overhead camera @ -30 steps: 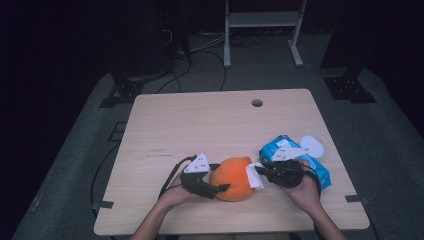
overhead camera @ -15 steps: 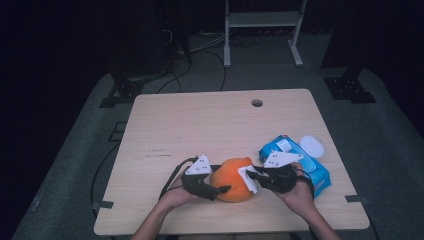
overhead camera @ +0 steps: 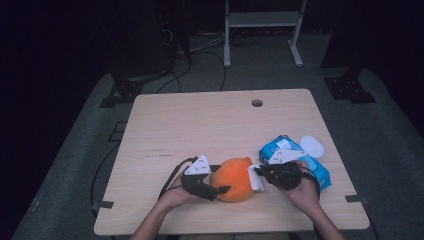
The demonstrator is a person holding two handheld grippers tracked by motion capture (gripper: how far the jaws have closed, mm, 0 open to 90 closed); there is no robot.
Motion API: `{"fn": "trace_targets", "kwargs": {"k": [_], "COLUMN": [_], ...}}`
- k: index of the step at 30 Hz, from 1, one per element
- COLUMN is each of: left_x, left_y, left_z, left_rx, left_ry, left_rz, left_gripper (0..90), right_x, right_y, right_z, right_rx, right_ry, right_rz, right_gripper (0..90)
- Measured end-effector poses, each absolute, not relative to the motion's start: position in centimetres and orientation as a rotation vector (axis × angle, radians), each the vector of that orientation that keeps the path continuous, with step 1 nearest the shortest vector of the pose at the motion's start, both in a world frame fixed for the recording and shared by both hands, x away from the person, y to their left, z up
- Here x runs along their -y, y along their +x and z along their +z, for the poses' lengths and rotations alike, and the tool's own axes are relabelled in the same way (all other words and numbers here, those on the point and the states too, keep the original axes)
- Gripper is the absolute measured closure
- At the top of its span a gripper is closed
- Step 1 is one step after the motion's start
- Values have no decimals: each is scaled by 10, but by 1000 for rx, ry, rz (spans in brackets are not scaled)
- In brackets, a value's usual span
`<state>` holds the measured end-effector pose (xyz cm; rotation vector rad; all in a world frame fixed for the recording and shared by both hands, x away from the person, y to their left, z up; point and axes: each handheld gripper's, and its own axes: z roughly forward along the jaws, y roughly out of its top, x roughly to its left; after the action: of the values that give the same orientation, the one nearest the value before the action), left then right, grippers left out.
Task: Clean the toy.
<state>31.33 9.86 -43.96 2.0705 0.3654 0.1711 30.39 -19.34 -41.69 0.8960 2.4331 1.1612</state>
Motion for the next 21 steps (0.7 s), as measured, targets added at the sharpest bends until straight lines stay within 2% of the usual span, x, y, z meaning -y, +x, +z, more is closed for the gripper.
{"fn": "trace_targets", "kwargs": {"k": [11, 17, 21], "left_x": [-99, -99, -94], "left_y": [313, 314, 312], "left_z": [-440, -440, -437], "left_rx": [-349, -353, -340], "left_ry": [2074, 2069, 2067], "left_rz": [174, 173, 189], "left_gripper": [250, 252, 257], "right_x": [183, 196, 194], "right_y": [296, 311, 306], "right_z": [-408, -426, -416], "right_rx": [-2448, -2471, -2451], "right_ry": [828, 977, 951], "right_rz": [1235, 1202, 1281], "right_gripper": [850, 849, 849]}}
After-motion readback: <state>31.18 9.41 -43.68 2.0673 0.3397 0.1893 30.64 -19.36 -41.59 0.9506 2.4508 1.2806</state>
